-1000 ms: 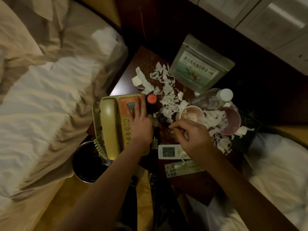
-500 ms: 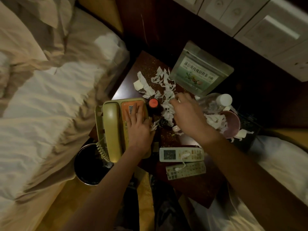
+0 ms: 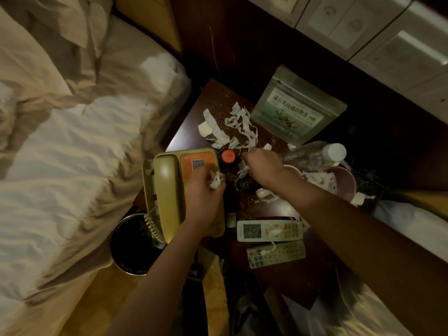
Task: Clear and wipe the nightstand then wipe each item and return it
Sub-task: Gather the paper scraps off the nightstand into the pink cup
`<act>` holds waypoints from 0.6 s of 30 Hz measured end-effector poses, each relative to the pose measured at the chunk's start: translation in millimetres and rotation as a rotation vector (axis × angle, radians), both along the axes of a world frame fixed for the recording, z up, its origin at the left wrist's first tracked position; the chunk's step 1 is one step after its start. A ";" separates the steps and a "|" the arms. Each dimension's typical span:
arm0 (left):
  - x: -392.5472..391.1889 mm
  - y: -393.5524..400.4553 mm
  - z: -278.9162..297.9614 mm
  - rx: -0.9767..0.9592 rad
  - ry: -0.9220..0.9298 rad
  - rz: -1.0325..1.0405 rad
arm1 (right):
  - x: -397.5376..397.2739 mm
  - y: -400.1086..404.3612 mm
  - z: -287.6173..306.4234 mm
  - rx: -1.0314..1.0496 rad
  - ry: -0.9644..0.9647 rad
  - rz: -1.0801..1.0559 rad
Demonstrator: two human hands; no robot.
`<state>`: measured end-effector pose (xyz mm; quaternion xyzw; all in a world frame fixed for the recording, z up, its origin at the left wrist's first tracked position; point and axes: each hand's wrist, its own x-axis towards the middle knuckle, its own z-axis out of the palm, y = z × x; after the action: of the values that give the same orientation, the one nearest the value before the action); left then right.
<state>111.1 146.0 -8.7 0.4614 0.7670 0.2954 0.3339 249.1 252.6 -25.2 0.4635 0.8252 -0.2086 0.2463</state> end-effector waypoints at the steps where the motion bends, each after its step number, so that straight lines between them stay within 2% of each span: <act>1: -1.8 2.6 3.0 -0.005 -0.033 0.036 | 0.2 1.6 0.9 0.002 0.039 -0.042; 4: -9.4 13.0 6.7 -0.063 -0.085 0.042 | 2.1 10.5 6.7 0.074 0.165 -0.147; 7: -19.5 28.5 1.8 -0.131 -0.074 -0.055 | 1.3 24.8 8.9 0.162 0.253 -0.183; 11: -29.4 49.7 8.4 -0.054 -0.095 -0.197 | -7.8 44.0 -1.4 0.154 0.281 -0.254; 14: -42.5 76.3 5.5 -0.064 0.073 -0.205 | -20.0 53.1 -6.8 0.058 0.292 -0.344; 16: -50.8 95.8 -3.1 -0.175 0.248 -0.236 | -26.7 55.3 -8.7 0.004 0.239 -0.308; 18: -53.1 113.0 -10.2 -0.277 0.319 -0.344 | -30.6 56.9 -12.6 -0.023 0.129 -0.246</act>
<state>58.0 259.0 -18.9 0.5759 0.7532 0.0502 0.3139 218.5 309.6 -37.9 0.5441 0.7738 -0.2759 0.1707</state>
